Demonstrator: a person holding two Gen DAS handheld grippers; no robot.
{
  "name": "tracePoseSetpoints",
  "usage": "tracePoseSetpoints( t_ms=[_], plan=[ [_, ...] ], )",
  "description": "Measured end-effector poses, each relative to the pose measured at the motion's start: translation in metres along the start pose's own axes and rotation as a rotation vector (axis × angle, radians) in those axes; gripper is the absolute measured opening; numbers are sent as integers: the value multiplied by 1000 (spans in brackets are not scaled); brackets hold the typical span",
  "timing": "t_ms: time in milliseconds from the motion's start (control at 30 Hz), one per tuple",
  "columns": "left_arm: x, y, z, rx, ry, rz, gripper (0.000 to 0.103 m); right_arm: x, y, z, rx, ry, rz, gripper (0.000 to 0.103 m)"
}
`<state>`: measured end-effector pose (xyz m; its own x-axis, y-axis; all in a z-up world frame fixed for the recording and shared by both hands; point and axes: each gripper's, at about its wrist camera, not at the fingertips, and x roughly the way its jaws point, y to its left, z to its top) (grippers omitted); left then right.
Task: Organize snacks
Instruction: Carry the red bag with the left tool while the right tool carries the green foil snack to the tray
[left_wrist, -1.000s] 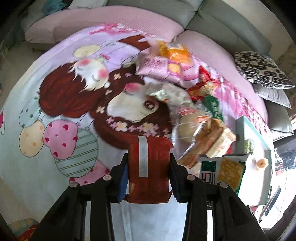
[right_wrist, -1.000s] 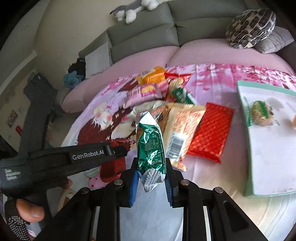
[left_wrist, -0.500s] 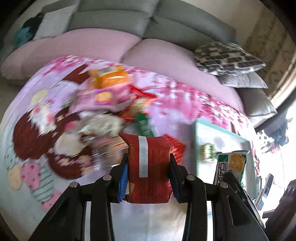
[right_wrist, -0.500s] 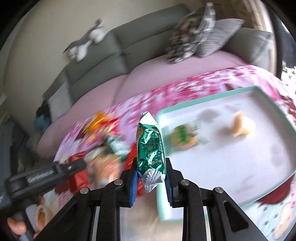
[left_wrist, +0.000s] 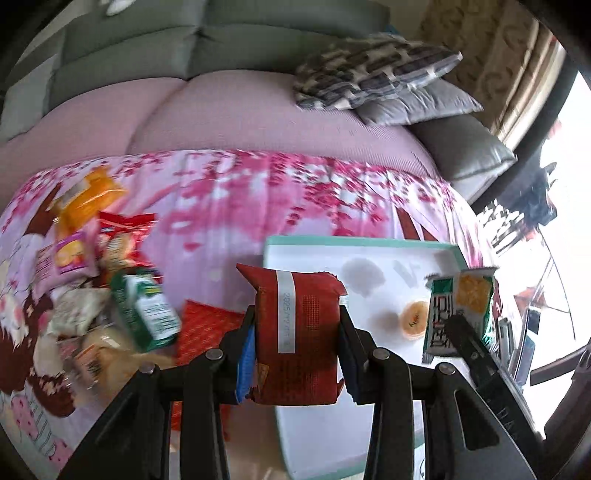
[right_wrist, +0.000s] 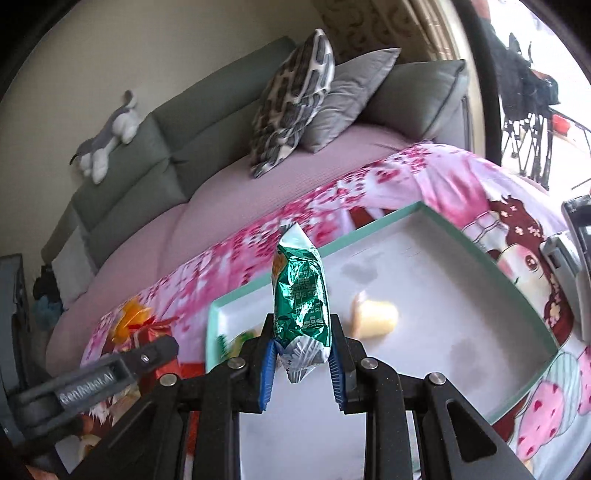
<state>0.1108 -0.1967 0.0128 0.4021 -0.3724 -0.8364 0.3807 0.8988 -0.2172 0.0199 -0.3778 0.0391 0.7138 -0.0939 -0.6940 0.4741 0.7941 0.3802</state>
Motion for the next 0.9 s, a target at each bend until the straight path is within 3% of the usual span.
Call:
tracePoseSetpoints(
  t_ms=[367, 900],
  plan=[
    [44, -38, 13, 42, 92, -16, 41, 19, -52, 21, 123, -10, -48, 27],
    [94, -72, 31, 96, 135, 31, 41, 48, -86, 26, 233, 48, -46, 27]
  ],
)
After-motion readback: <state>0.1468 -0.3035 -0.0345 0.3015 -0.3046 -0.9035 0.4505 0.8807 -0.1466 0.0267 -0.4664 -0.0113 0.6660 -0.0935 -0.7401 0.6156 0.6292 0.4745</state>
